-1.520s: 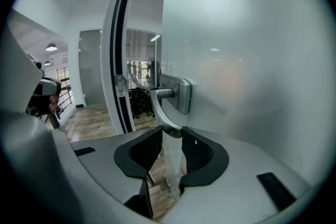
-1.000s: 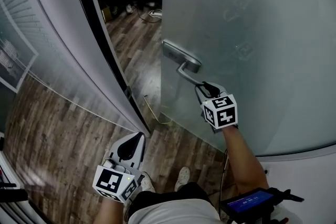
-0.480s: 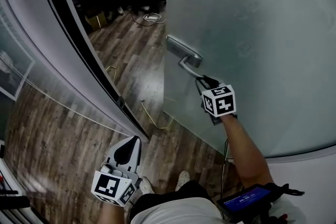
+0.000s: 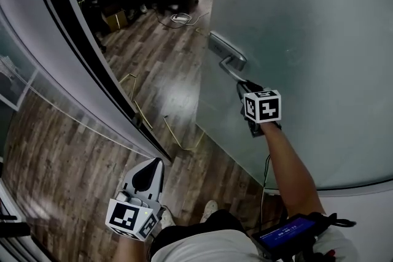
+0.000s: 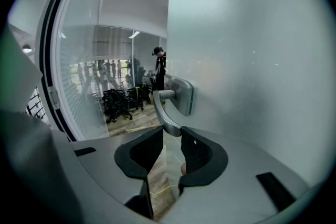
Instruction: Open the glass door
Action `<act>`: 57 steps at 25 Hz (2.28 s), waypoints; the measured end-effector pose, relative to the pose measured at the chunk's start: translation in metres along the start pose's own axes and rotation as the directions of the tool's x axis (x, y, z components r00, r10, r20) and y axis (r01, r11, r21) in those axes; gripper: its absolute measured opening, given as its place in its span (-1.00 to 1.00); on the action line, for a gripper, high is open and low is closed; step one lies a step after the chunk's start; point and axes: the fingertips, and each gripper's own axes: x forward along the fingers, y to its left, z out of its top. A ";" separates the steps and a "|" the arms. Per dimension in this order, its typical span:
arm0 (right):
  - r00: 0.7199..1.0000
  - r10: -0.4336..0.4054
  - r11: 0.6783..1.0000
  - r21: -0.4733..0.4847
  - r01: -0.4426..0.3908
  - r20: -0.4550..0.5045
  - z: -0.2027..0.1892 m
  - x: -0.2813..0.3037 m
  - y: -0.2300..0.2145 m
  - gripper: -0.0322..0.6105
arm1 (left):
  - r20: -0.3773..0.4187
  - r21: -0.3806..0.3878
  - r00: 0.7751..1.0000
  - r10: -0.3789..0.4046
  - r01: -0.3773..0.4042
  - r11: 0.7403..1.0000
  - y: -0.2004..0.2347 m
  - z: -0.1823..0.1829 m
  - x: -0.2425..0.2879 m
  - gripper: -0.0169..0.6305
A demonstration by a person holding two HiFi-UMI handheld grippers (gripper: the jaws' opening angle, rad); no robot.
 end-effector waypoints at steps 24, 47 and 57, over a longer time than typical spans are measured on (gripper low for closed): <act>0.989 -0.145 0.987 -0.075 0.145 0.010 0.007 0.029 -0.078 -0.58 | 0.008 -0.005 0.997 0.081 -0.080 0.997 -0.004 -0.016 0.001 -0.95; 0.913 -0.200 0.967 -0.081 0.243 0.355 0.077 -0.118 -0.027 -0.42 | 0.041 0.023 0.999 -0.030 0.029 0.999 0.005 0.015 -0.022 -0.95; 0.848 -0.243 0.961 -0.005 0.278 0.472 0.074 -0.218 0.065 -0.68 | 0.078 0.050 0.988 -0.135 0.131 0.990 0.019 0.009 -0.069 -0.95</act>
